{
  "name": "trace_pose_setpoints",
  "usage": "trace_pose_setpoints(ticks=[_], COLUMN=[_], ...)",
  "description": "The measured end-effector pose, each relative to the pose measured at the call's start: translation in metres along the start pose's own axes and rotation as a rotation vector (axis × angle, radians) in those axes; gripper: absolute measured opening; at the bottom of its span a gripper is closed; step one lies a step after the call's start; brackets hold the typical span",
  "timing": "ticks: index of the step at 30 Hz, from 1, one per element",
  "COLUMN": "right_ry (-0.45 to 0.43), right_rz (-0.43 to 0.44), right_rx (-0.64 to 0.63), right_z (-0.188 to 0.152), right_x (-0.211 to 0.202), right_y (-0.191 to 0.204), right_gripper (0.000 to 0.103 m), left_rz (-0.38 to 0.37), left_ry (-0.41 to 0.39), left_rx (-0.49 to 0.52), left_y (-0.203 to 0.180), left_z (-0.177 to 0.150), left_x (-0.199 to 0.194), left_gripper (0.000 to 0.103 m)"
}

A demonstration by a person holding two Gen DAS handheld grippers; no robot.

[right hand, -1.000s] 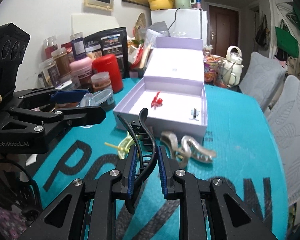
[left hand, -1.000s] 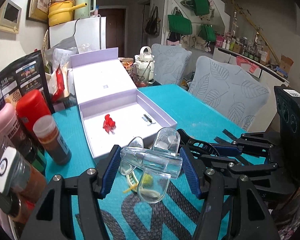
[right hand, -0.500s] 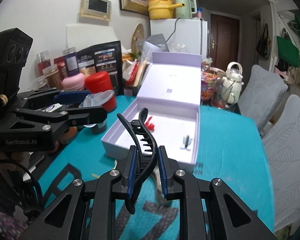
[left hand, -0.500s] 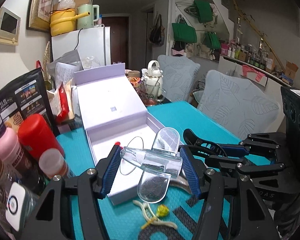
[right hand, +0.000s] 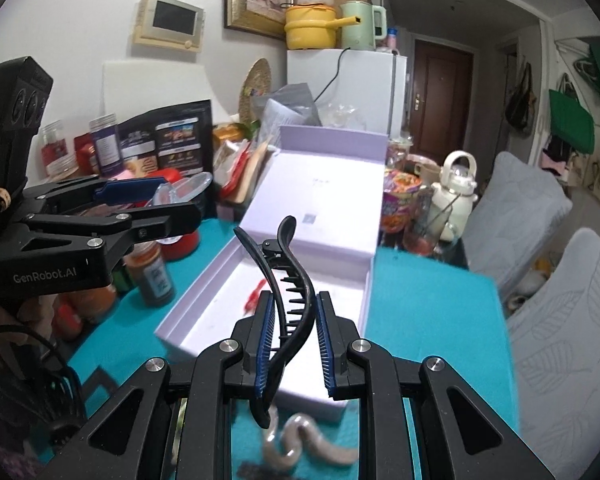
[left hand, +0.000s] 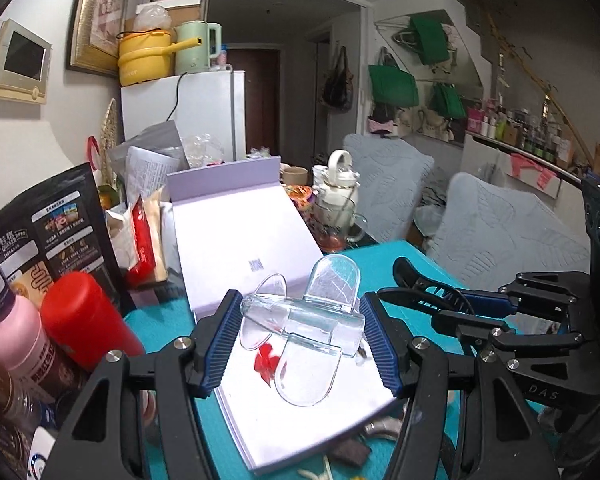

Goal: Organize rigid objects

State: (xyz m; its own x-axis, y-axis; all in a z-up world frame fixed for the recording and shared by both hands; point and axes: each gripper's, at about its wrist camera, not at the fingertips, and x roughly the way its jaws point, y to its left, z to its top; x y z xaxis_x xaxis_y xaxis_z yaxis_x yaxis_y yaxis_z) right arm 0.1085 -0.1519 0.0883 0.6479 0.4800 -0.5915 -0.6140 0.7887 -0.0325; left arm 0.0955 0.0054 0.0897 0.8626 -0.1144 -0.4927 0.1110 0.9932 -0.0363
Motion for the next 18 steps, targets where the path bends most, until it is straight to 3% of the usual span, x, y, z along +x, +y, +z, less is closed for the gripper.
trace_pose_setpoints(ticks=[7,18], right_ry=[-0.015,-0.027], right_rz=[-0.020,-0.044], right_rx=[-0.005,0.019], right_z=[0.026,0.040], right_x=[0.021,0.060], right_y=[-0.012,-0.025], right_gripper=[0.021,0.021], left_rz=[0.027,0.078], left_ry=[-0.015,-0.001], left_rx=[-0.014,-0.038], left_y=[0.010,0.025], left_z=[0.019,0.029], left_x=[0.024,0.065], left_gripper=[0.060,0.060])
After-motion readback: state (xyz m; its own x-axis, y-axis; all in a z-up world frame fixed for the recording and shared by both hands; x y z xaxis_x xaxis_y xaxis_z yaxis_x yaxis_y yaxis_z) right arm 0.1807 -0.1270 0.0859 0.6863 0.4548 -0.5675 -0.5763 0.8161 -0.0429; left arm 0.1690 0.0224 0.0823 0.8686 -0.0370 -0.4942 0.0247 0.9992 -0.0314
